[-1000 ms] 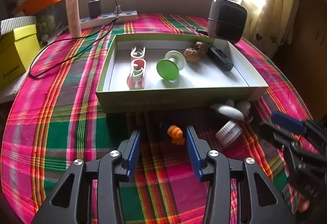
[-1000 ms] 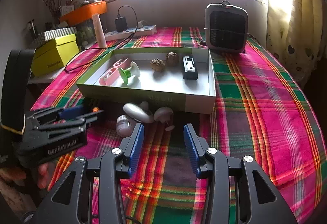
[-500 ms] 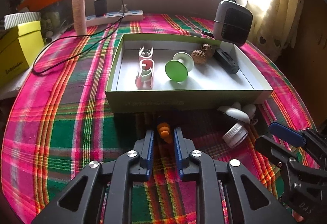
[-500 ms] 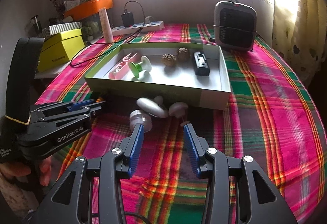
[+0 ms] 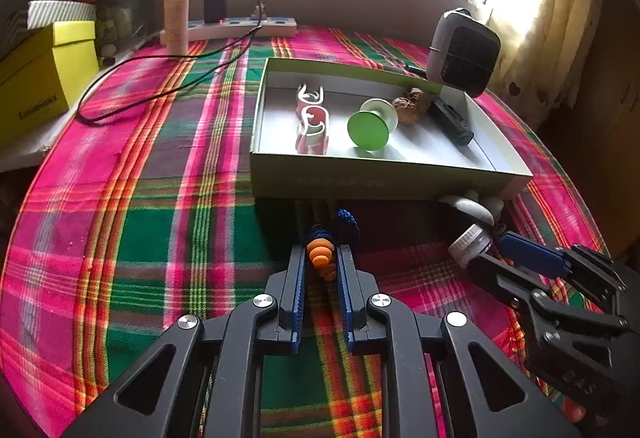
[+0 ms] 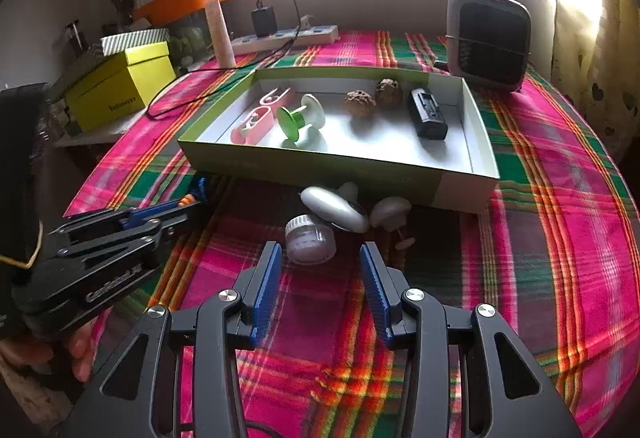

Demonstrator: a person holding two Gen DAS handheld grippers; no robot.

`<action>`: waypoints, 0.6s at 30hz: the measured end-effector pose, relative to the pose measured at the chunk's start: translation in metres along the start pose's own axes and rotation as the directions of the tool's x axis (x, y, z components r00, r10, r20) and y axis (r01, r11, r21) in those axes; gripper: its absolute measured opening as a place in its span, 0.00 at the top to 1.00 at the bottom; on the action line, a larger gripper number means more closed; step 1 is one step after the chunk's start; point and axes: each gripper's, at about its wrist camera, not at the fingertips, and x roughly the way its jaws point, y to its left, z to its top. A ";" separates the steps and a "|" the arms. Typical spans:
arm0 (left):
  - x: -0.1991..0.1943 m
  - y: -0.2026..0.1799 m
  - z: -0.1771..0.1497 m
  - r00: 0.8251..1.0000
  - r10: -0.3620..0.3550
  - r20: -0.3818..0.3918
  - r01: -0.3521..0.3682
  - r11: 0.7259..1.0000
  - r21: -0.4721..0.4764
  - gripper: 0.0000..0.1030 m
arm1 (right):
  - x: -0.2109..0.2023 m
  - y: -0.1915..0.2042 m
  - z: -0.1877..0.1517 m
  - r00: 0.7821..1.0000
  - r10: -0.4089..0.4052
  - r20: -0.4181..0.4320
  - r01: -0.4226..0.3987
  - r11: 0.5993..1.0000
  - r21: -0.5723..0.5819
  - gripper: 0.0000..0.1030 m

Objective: Organize objects
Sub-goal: 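Close the left tool on the orange earplug while the right tool closes on the white jar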

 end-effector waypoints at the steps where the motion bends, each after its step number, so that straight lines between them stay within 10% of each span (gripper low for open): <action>1: -0.001 0.001 0.000 1.000 -0.002 0.001 0.002 1.000 -0.002 0.86 | 0.001 0.001 0.001 1.000 -0.001 -0.001 0.001 1.000 -0.003 0.59; 18: -0.002 0.009 -0.002 0.999 -0.032 0.001 0.032 0.999 -0.020 0.86 | 0.015 0.010 0.007 0.999 -0.040 -0.028 0.040 0.999 -0.029 0.59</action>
